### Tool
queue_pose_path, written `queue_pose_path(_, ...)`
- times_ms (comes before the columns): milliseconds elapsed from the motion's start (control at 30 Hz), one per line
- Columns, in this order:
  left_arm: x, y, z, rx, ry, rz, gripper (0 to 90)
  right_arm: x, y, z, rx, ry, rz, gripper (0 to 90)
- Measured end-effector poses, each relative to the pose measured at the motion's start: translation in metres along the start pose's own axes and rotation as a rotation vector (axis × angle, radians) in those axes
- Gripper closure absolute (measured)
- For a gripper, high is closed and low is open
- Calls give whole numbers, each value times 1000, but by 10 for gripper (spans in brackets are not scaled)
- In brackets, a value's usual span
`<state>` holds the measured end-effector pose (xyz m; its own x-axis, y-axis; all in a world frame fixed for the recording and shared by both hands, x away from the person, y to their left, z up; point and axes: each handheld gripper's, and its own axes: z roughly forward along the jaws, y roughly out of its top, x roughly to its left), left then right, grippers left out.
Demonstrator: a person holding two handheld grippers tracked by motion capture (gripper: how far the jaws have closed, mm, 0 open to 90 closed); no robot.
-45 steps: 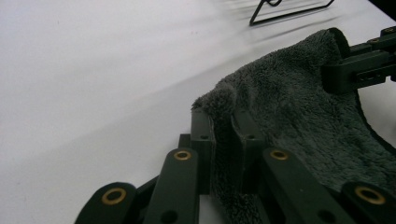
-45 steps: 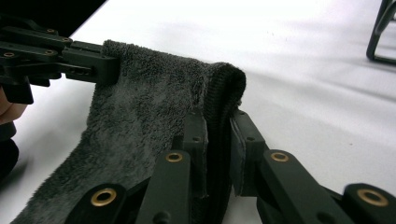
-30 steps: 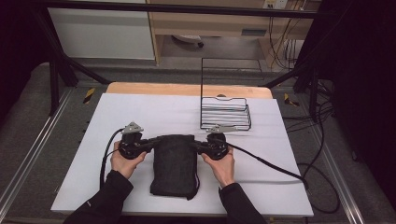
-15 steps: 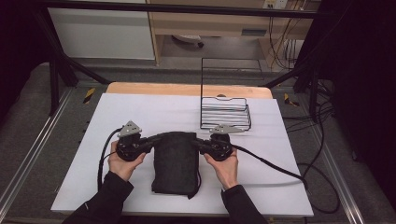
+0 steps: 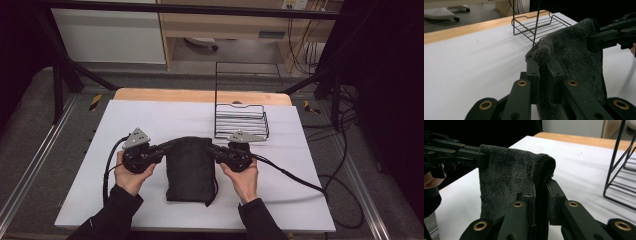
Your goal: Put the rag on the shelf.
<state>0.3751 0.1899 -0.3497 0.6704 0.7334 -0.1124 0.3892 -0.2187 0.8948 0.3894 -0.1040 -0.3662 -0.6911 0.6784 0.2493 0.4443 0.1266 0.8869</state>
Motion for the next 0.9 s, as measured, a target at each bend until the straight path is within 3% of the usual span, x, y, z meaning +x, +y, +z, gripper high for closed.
queue_pose_path(233,-7,10,-3,-26,1,26,816,3,7,-10,-33,-10,-22,798)
queue_pose_path(367,-11,17,-4,-48,-5,37,817,5,14,-21,-65,-32,-61,797)
queue_pose_path(900,-28,55,2,-140,-17,86,818,2,37,-57,-177,-80,-96,798)
